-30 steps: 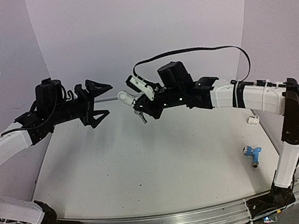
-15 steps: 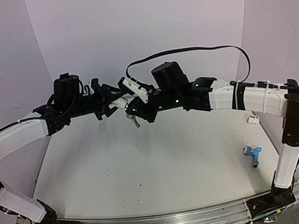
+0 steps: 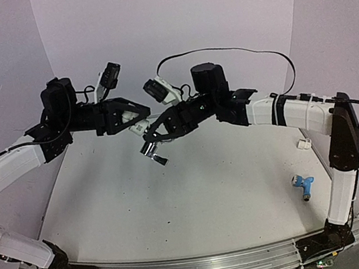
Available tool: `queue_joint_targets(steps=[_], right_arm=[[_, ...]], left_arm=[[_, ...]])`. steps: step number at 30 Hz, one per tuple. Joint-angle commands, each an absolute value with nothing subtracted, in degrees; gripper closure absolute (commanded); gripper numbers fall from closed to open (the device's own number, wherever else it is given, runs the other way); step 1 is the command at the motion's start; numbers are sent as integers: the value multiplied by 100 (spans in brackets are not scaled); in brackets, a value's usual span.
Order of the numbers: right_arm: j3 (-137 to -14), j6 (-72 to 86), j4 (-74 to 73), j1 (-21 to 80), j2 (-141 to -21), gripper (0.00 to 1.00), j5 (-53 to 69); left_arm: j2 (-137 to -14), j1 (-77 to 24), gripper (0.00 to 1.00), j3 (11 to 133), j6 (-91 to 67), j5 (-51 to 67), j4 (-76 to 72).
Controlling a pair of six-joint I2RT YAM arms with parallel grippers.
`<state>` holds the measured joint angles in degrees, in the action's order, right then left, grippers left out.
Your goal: Install the water faucets
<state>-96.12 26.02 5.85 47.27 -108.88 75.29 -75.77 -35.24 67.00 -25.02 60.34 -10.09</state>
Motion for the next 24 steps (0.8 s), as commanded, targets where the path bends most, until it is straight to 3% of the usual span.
queue_joint_targets(steps=[1, 5, 6, 7, 8, 10, 12, 15, 19, 20, 21, 24], right_arm=[[-9968, 4415, 2128, 4828, -10361, 100, 9235], [-9774, 4382, 2127, 4829, -10148, 100, 8942], [-9750, 4286, 2092, 4824, -10089, 100, 8680], [-9724, 4157, 2041, 4792, -10051, 100, 8562], [-9667, 4046, 1983, 4731, -10025, 100, 8378], [-9505, 3601, 1649, 4579, -9866, 100, 7913], [-9531, 2042, 366, 4477, -9699, 100, 7183], [-9472, 460, -919, 4482, -9435, 100, 5725], [-9004, -846, -1072, 4585, -9095, 100, 3500], [-8939, -1055, -1072, 4642, -9070, 100, 3319], [-8734, -1501, -975, 4820, -8979, 100, 2305], [-8532, -2331, -625, 5099, -8990, 100, 1040]], left_arm=[[-7617, -3276, 100, 7145, -1105, 7725, -899], [-7356, -3234, 100, 6936, -1058, 7668, -895], [-7283, -3230, 94, 6900, -1266, 7384, -896], [-7210, -3187, 82, 6882, -1439, 7152, -896], [-7124, -3111, 55, 6838, -1758, 6834, -882], [-6834, -2885, 15, 6651, -2452, 6036, -767], [-6415, -2767, 4, 6377, -2865, 5528, -697], [-5685, -2760, 0, 5951, -3663, 3988, -567], [-5570, -2760, 1, 6095, -5279, 2417, 483], [-5631, -2760, 1, 6119, -5465, 2303, 683], [-5780, -2760, 3, 6117, -6412, 2078, 903], [-6178, -2751, 0, 6024, -7463, 2630, 484]])
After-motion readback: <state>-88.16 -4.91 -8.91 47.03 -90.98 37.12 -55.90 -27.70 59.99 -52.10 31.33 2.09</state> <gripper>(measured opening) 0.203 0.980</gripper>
